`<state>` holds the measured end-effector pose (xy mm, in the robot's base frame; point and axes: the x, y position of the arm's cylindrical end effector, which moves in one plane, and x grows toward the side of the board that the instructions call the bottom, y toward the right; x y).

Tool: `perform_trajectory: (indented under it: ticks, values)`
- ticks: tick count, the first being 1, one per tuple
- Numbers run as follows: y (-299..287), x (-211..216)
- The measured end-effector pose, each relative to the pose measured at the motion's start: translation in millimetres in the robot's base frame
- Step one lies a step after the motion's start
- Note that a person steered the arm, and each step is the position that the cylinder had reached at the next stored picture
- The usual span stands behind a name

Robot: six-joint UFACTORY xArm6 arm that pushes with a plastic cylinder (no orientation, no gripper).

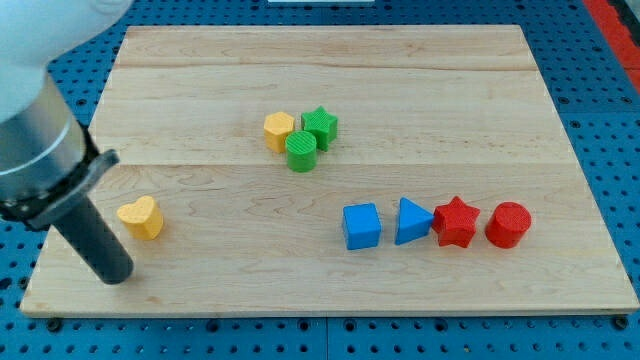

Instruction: Push the yellow heart into the yellow hexagon

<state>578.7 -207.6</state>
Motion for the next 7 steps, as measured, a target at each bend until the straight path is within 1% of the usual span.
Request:
perform_trajectory:
  ticks: [1,2,3,4,5,6,7]
  values:
    - [-0.1,-26.4]
    - [-0.1,-42.6]
    - [-0.1,-42.6]
    - [24.3,-63.0]
    - [60.8,-115.9]
    - [61.2,-123.0]
    - [7.1,-126.0]
